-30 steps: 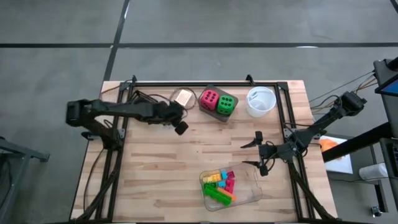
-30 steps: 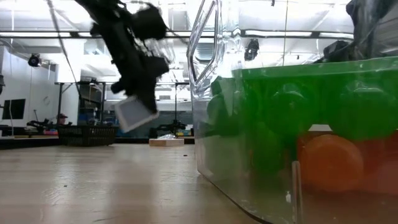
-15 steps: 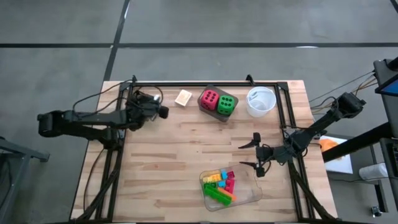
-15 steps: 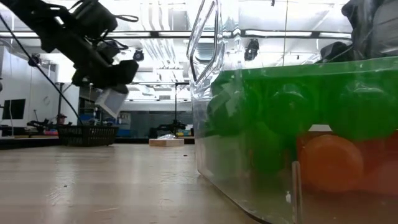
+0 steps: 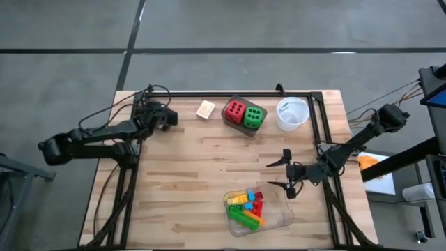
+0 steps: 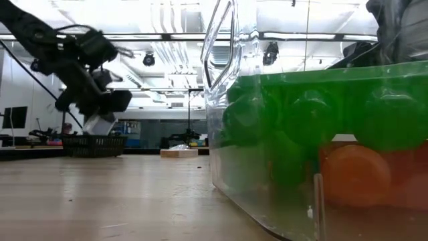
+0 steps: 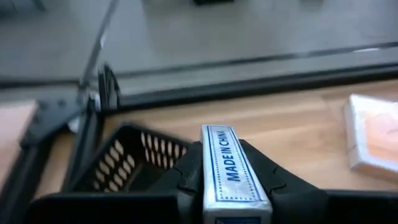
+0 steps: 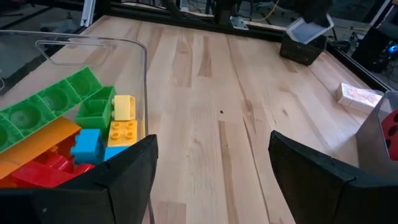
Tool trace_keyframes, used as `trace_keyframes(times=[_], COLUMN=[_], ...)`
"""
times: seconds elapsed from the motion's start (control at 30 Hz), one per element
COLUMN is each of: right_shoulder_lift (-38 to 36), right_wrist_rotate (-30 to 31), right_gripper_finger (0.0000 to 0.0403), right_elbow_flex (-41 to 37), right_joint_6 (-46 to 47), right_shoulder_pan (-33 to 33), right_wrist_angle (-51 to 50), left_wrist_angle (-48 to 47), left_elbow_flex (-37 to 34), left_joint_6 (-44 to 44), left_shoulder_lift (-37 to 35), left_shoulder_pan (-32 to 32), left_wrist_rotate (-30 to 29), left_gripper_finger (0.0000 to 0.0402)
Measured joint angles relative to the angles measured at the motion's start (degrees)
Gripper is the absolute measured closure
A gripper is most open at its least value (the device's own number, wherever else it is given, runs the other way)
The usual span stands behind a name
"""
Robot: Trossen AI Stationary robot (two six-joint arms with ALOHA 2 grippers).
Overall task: Pick & Place Toys
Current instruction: Put the blue deck of cards into the top left black bin, then put the yellow deck of cards into the top left black bin
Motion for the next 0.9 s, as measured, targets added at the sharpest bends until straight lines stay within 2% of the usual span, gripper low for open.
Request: trace_keyframes(times=[0.1, 0.2, 0.47, 0.6, 0.77, 0.9], right_shoulder_lift=[-0.02, 0.01, -0.02, -0.02, 0.14, 0.28], right_wrist_rotate=[0.0, 0.0, -0.01, -0.02, -0.02, 0.0], right_gripper_finger=[0.0102, 0.0102, 0.0102, 0.0102, 0.0102, 0.0102], right_elbow_flex=[0.0, 0.0, 0.0, 0.0, 0.0, 0.0], right_joint_6=[-0.02, -0.02, -0.04, -0.04, -0.04, -0.33], right_shoulder_pan=[0.0, 0.0, 0.0, 0.0, 0.0, 0.0], right_wrist_angle=[0.0, 0.0, -0.01, 0.0, -0.04, -0.04], left_wrist_angle=[0.85, 1.07, 1.7, 1.56, 1.38, 5.77], left_elbow_flex=[-1.85, -2.68, -1.08, 1.04, 3.76, 5.66], left_joint_6=[-0.81, -0.82, -0.8, -0.2, 0.87, 2.31], left_shoulder_lift=[-0.06, -0.11, -0.17, -0.17, -0.17, -0.09], left_shoulder_pan=[2.21, 2.49, 2.51, 2.51, 2.51, 2.47], left_wrist_rotate=[4.28, 5.75, 5.96, 6.14, 7.12, 14.96], left_gripper_finger=[0.0341, 0.0331, 0.0136, 0.0072, 0.0042, 0.004])
